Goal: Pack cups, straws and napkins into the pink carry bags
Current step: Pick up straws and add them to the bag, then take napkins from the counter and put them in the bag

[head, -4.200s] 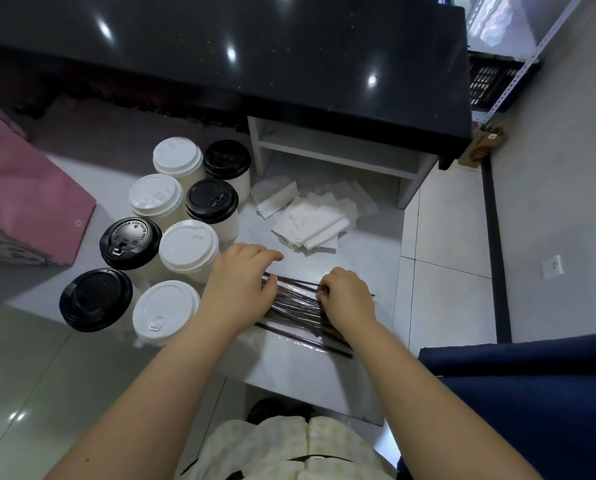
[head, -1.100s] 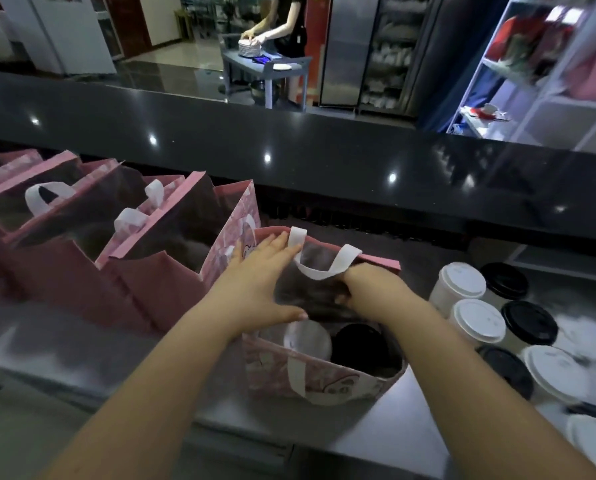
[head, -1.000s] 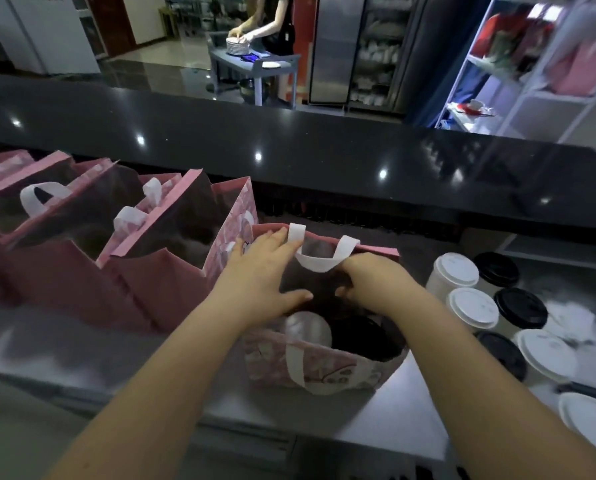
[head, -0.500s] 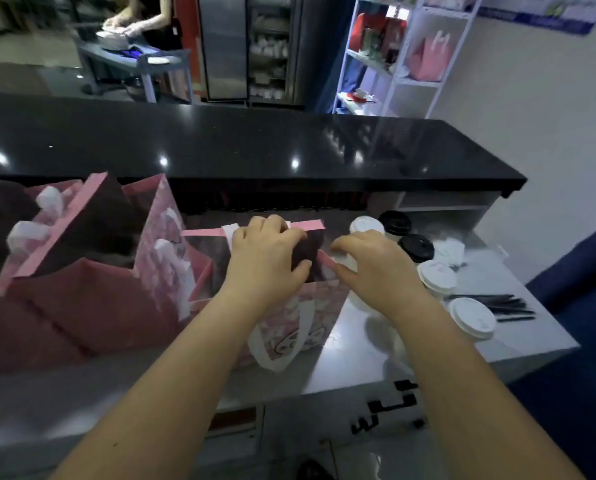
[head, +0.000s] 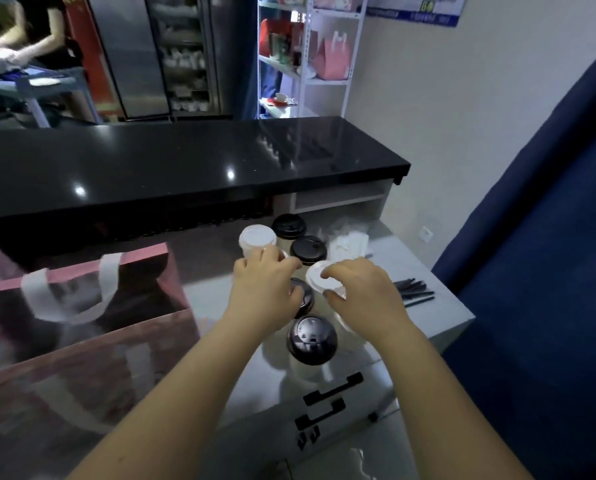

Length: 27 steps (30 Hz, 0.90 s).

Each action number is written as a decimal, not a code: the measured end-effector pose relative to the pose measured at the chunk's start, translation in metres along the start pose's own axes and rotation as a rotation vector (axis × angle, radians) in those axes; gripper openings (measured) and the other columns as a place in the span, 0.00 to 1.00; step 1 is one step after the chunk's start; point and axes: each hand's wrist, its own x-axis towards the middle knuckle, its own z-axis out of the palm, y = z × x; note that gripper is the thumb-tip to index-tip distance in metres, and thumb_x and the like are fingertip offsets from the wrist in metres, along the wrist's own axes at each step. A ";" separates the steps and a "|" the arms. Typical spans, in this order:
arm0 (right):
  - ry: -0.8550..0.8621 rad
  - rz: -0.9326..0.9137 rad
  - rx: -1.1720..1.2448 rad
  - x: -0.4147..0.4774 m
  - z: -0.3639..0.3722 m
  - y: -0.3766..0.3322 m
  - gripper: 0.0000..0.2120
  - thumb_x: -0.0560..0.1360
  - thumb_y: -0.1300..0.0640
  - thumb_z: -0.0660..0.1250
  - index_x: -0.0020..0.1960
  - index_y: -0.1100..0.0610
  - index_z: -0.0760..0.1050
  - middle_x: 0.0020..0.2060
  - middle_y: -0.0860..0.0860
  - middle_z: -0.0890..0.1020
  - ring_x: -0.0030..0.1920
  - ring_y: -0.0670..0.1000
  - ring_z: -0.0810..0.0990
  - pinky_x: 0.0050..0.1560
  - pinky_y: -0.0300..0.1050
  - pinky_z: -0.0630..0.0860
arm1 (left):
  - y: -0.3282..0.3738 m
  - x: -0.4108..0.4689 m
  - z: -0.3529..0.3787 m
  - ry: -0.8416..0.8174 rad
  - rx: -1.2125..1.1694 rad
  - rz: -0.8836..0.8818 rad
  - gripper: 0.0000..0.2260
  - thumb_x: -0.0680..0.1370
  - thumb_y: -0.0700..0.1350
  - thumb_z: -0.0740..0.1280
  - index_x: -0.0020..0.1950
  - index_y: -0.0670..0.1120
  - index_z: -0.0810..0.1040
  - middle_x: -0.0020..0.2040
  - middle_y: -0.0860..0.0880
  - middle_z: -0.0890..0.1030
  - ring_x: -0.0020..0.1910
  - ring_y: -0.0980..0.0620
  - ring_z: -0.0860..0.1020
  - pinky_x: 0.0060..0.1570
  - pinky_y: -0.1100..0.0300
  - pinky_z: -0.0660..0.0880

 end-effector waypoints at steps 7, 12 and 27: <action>-0.119 0.032 0.067 0.003 0.007 0.119 0.13 0.76 0.54 0.67 0.59 0.51 0.78 0.54 0.48 0.81 0.56 0.52 0.74 0.54 0.49 0.72 | 0.080 0.049 0.075 -0.096 -0.072 -0.097 0.17 0.74 0.50 0.64 0.64 0.54 0.75 0.59 0.52 0.73 0.61 0.47 0.68 0.58 0.51 0.65; -0.172 0.046 0.148 0.017 0.021 0.172 0.13 0.75 0.55 0.68 0.59 0.51 0.78 0.54 0.46 0.81 0.57 0.51 0.73 0.56 0.48 0.71 | 0.098 0.073 0.100 -0.108 -0.089 -0.163 0.16 0.75 0.50 0.65 0.63 0.54 0.77 0.59 0.52 0.74 0.60 0.47 0.69 0.58 0.50 0.67; -0.207 0.102 0.168 0.111 0.067 0.212 0.11 0.76 0.58 0.67 0.58 0.52 0.79 0.53 0.47 0.81 0.56 0.51 0.73 0.54 0.44 0.70 | 0.070 0.181 0.137 -0.137 -0.049 -0.124 0.19 0.75 0.50 0.62 0.66 0.55 0.73 0.61 0.53 0.73 0.62 0.47 0.67 0.62 0.49 0.63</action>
